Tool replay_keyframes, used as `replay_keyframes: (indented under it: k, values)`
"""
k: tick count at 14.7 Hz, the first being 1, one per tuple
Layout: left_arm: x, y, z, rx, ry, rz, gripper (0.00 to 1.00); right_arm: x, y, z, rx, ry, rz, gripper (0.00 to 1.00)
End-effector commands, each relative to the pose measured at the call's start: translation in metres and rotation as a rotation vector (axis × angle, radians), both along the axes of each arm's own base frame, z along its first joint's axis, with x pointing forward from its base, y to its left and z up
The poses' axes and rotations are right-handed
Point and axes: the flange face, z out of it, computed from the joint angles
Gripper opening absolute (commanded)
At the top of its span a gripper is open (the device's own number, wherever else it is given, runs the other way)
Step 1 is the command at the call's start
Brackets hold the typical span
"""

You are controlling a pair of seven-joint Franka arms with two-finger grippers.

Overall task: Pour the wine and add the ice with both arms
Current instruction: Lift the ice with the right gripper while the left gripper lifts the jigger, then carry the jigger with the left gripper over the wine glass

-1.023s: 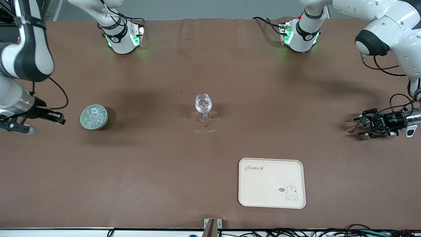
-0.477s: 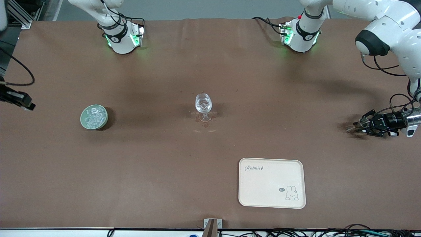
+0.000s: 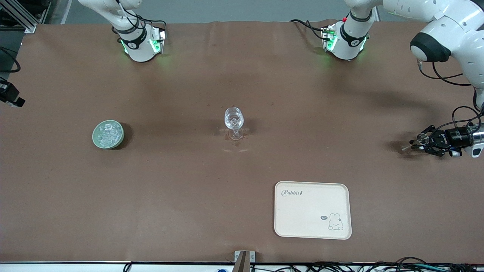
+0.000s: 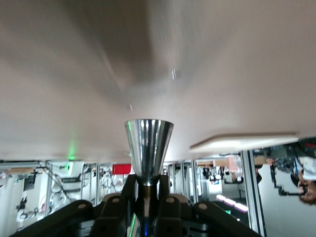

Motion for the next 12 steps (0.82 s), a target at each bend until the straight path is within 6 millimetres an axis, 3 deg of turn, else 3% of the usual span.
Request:
replay_keyframes:
  k: [1, 4, 7, 10, 12]
  values:
    - [0.016, -0.021, 0.040, -0.045, 0.004, -0.007, 0.00, -0.001, 0.005, 0.001, 0.005, -0.003, 0.012, 0.01]
    - [0.042, -0.070, 0.083, -0.065, 0.007, -0.066, 0.00, -0.001, 0.008, 0.001, 0.005, -0.004, 0.017, 0.01]
    - [0.057, -0.110, 0.111, -0.072, 0.048, -0.066, 0.00, 0.000, 0.008, 0.002, 0.009, -0.009, 0.018, 0.01]
    - [0.062, -0.168, 0.143, -0.020, 0.076, -0.086, 0.00, 0.000, 0.008, 0.002, 0.011, -0.008, 0.018, 0.01]
    - [0.049, -0.190, 0.160, -0.011, 0.069, -0.046, 0.00, 0.000, 0.008, 0.002, 0.011, -0.008, 0.018, 0.01]
